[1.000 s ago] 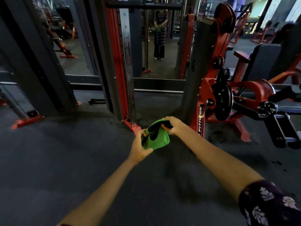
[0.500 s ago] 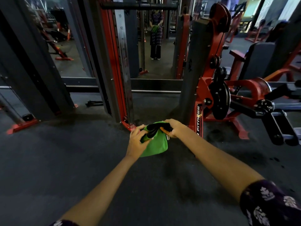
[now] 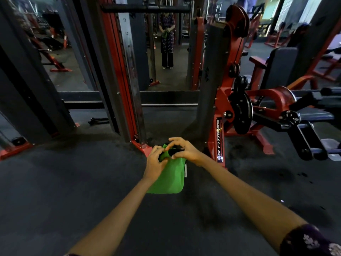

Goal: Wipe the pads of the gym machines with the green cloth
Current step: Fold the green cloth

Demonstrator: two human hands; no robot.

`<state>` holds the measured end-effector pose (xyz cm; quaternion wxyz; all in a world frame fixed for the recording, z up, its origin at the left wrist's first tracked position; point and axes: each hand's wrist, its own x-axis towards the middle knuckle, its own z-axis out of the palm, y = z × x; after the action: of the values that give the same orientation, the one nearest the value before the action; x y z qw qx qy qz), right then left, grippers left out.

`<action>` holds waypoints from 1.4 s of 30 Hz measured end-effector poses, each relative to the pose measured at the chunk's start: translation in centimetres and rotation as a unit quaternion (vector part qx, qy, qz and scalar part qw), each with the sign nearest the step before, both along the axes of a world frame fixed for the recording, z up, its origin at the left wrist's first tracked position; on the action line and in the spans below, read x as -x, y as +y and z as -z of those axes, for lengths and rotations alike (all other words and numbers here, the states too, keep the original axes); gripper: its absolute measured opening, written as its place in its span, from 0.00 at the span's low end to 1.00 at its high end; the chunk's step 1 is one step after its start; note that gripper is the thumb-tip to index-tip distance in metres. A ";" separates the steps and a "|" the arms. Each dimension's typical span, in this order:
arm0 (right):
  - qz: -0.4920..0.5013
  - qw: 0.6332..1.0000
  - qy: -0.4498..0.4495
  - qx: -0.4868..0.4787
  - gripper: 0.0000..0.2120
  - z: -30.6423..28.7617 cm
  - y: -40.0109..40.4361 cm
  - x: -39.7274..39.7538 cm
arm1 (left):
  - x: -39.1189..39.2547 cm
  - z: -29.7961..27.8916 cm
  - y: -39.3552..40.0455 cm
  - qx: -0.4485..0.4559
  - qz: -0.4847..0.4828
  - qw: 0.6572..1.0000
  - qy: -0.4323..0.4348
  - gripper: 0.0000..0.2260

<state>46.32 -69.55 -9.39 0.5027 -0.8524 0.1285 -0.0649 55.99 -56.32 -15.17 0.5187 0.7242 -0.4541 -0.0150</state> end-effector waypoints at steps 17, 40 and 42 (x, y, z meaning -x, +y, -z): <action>0.002 0.999 0.023 0.033 0.06 -1.4 -0.7 -1.9 | -1.3 0.2 1.1 0.002 0.037 0.999 -0.034 0.11; 0.088 0.962 0.014 -0.258 0.11 -0.3 -0.3 -1.9 | -4.9 0.9 4.3 -0.009 -0.118 0.943 0.310 0.13; 0.049 0.951 0.025 -0.303 0.09 -0.7 0.2 -1.8 | -5.2 0.8 3.7 0.020 -0.228 0.855 0.465 0.10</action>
<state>48.09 -69.34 -8.70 0.7301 -0.6539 0.1966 -0.0259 61.16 -52.62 -15.95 0.6725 0.7058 0.0173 -0.2220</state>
